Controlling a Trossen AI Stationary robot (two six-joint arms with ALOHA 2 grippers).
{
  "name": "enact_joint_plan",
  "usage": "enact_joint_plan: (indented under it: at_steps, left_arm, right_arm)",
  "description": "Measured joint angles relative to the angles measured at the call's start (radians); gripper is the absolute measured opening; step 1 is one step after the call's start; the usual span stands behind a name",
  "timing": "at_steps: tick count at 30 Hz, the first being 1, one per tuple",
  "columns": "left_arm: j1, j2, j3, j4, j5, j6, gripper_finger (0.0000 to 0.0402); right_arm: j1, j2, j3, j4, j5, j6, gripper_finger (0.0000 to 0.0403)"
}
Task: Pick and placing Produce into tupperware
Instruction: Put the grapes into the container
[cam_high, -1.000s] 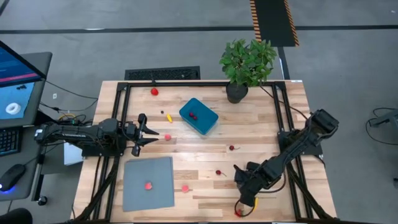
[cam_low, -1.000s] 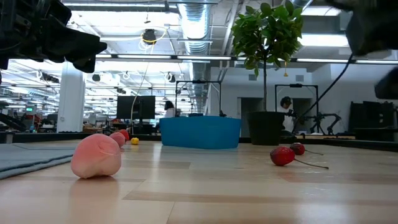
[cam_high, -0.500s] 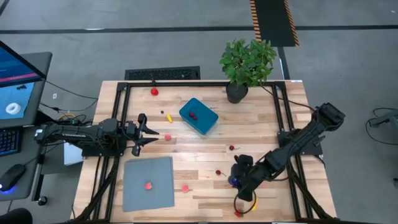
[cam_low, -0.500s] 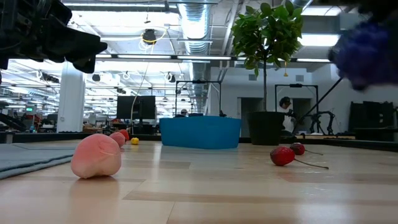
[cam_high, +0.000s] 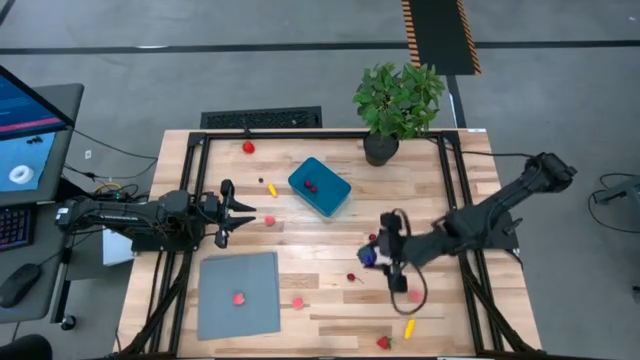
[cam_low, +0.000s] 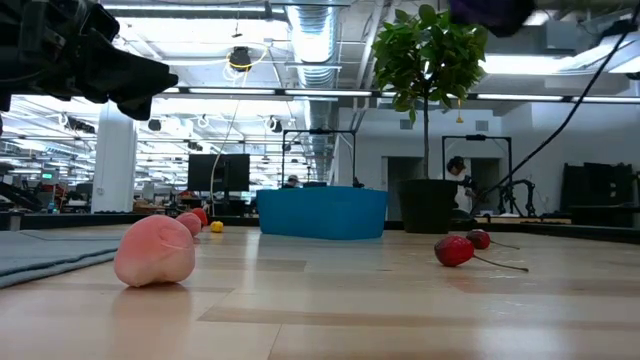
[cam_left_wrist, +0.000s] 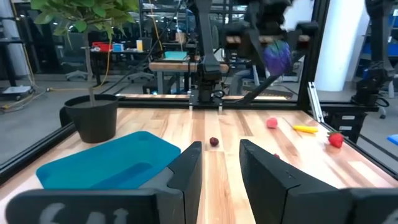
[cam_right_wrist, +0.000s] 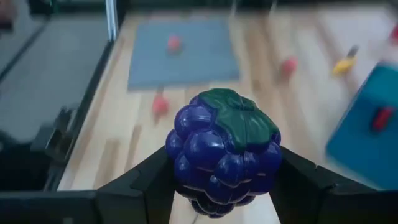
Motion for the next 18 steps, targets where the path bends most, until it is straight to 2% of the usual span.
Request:
enact_joint_plan:
  at_steps: [7, 18]
  left_arm:
    - [0.000, 0.000, 0.000, -0.001, 0.000, -0.021, 0.0099]
    - [0.000, 0.000, 0.000, -0.009, -0.001, -0.025, 0.0099]
  right_arm:
    - [-0.100, -0.153, -0.090, 0.140, -0.026, -0.193, 0.0237]
    - [-0.286, -0.439, -0.287, 0.213, -0.188, -0.230, 0.0235]
